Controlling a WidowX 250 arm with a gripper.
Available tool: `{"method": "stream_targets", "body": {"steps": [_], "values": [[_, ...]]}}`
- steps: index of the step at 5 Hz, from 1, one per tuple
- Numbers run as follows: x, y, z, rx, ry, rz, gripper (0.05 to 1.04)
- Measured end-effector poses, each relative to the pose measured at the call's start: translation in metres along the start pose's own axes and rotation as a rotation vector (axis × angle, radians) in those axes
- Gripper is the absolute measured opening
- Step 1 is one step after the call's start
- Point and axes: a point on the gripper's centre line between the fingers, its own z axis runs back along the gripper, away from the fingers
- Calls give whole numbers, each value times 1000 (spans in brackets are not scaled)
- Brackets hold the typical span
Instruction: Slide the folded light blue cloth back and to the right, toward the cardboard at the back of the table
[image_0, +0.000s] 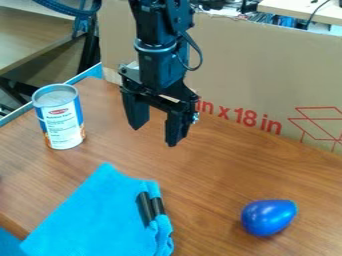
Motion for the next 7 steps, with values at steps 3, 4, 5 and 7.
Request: {"method": "stream_targets", "body": {"steps": [3, 4, 5, 7], "values": [[-63, 1, -16, 11, 111, -48, 1007], [-86, 2, -29, 21, 188, -66, 1007], [-101, 12, -51, 19, 289, -69, 1007], [-106, 19, -101, -20, 479, -106, 1007]]}}
